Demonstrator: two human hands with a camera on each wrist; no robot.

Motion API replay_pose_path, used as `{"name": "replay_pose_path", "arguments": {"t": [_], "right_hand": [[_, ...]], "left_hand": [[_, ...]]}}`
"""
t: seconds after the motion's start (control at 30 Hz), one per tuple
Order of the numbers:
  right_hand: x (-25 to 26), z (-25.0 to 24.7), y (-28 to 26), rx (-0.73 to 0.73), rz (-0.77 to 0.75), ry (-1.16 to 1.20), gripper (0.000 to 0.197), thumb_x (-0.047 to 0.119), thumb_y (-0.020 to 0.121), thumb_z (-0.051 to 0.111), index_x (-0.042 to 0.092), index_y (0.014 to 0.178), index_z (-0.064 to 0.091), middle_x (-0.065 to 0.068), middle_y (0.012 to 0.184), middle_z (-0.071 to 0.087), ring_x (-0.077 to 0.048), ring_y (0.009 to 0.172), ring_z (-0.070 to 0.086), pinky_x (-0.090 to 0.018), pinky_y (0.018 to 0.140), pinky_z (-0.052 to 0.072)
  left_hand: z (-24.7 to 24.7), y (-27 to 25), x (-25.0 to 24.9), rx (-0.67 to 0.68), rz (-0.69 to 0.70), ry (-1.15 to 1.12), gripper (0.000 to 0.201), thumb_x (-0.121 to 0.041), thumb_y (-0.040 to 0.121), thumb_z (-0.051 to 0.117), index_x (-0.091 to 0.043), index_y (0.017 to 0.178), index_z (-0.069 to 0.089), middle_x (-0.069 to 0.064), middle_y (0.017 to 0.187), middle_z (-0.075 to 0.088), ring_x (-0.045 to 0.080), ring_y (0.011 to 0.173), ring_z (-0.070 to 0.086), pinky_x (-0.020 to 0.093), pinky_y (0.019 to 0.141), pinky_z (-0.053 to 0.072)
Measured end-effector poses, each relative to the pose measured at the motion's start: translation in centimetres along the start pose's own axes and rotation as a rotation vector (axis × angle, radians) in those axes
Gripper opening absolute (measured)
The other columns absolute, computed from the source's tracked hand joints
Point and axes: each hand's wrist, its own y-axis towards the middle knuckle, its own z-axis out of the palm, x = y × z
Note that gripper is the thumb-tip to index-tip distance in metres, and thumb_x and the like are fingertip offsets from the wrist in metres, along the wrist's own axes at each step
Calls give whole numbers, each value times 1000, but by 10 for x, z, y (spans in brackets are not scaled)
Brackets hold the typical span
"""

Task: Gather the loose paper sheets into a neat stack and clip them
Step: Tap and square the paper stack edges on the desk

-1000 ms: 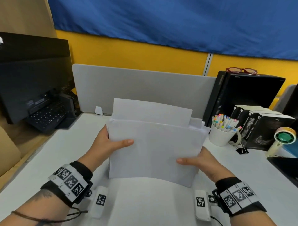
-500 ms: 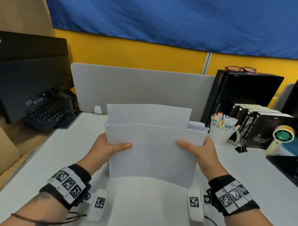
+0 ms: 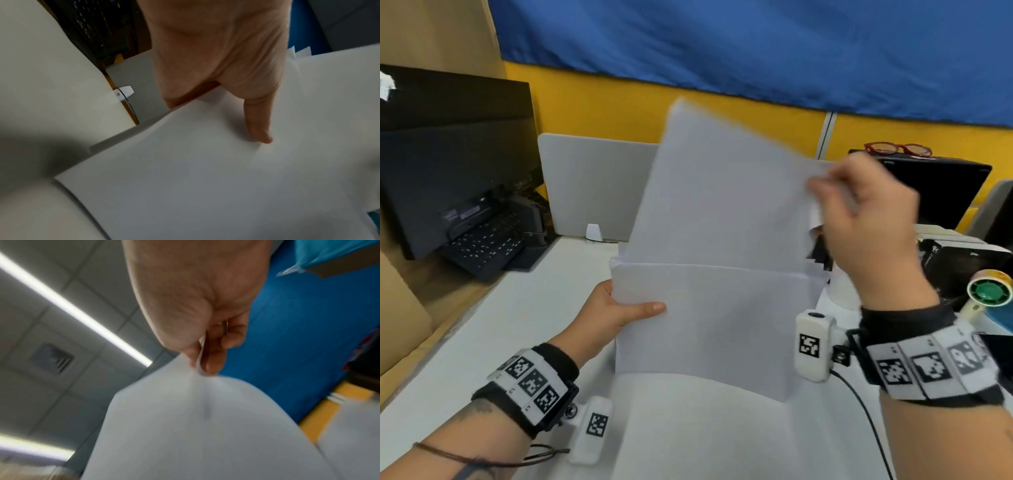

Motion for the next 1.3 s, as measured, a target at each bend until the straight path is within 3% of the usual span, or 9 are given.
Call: {"name": "replay_pose_path", "arguments": {"t": [0.17, 0.27, 0.37, 0.5, 0.63, 0.87, 1.0, 1.13, 1.3], "right_hand": [[-65, -39, -16, -454, 530, 304, 10, 32, 89, 55, 32, 86, 46, -3, 90, 60, -37, 75, 73, -42, 53, 59], [-95, -38, -41, -544, 793, 372, 20, 16, 87, 57, 25, 80, 41, 2, 86, 46, -37, 86, 71, -38, 63, 63], [-113, -20, -68, -398, 884, 329, 16, 10, 85, 66, 17, 89, 52, -1, 83, 55, -31, 87, 64, -50, 79, 62], [-110, 13, -94, -22, 806, 351, 25, -2, 90, 60, 13, 110, 55, -21, 91, 71, -25, 73, 64, -35, 65, 52], [-106, 33, -111, 339, 742, 432, 38, -17, 91, 55, 11, 112, 68, 5, 81, 78, -7, 74, 73, -22, 63, 56], [-132, 35, -122, 147, 1175, 410, 32, -16, 89, 49, 8, 88, 71, -13, 93, 70, -27, 80, 65, -38, 64, 63], [-118, 31, -124, 410, 995, 621, 34, -18, 90, 52, 6, 98, 74, -8, 88, 79, -19, 77, 75, -29, 65, 61], [-116, 39, -130, 452, 841, 569, 35, -20, 89, 53, 5, 99, 76, -16, 93, 78, -30, 84, 70, -40, 76, 55], [-109, 34, -130, 722, 784, 578, 43, -22, 87, 54, 13, 100, 75, 3, 94, 79, -18, 98, 73, -26, 82, 57]], "left_hand": [[-1, 1, 1, 19, 26, -20, 66, -25, 56, 94, -9, 117, 75, 10, 114, 79, 29, 107, 76, 42, 91, 61], [-3, 4, 2, 32, 34, -37, 76, -33, 47, 100, -11, 115, 76, 11, 115, 79, 28, 106, 76, 38, 88, 63], [-2, 5, 4, 42, 36, -74, 67, -26, 52, 95, -11, 114, 76, 13, 116, 78, 30, 108, 75, 36, 87, 63], [1, 4, 0, 48, 23, -86, 48, -12, 68, 92, -12, 113, 76, 11, 115, 79, 30, 108, 75, 34, 84, 63], [3, 4, 0, 34, 27, -100, 64, -33, 58, 98, -12, 114, 76, 11, 115, 79, 29, 107, 75, 33, 83, 64], [2, 7, 2, 24, 30, -83, 63, -29, 56, 98, -13, 113, 77, 11, 116, 78, 30, 108, 75, 35, 86, 62], [1, 9, 4, 21, 47, -65, 86, -46, 39, 103, -11, 114, 77, 12, 117, 78, 29, 106, 76, 32, 83, 63], [2, 7, 3, 15, 41, -66, 69, -31, 53, 94, -10, 116, 75, 12, 117, 78, 30, 108, 75, 33, 85, 63], [3, 6, 2, -16, 25, -67, 65, -30, 57, 91, -9, 117, 75, 11, 116, 78, 30, 108, 75, 33, 84, 63]]}}
